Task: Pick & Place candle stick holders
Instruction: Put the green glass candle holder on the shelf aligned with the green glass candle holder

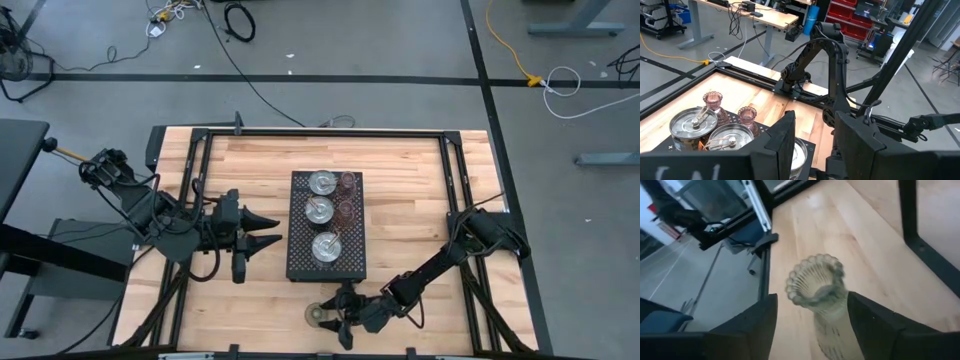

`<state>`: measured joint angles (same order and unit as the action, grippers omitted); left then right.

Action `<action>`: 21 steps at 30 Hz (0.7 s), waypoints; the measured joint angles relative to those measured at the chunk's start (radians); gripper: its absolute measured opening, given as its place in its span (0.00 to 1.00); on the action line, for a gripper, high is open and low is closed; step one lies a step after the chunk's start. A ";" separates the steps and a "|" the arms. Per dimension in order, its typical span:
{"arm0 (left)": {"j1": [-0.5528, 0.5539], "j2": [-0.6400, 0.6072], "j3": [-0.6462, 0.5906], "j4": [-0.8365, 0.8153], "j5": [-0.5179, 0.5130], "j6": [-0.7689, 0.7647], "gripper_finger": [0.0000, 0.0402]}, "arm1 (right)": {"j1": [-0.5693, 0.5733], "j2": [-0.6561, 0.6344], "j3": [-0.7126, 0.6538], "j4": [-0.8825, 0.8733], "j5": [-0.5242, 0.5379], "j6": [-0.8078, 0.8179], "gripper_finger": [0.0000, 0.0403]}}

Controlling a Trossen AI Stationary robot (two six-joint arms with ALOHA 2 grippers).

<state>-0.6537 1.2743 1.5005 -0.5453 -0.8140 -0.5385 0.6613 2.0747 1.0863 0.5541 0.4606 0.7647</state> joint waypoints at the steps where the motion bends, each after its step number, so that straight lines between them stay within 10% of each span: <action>1: 0.000 0.000 0.000 0.000 0.000 0.000 0.35 | 0.000 0.000 0.000 0.010 -0.006 -0.019 0.60; 21: 0.000 0.000 0.000 0.027 -0.022 0.002 0.35 | -0.048 0.000 0.000 -0.026 -0.024 -0.359 0.61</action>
<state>-0.6539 1.2743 1.5005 -0.5179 -0.8362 -0.5365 0.6134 2.0747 1.0863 0.5279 0.4367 0.4057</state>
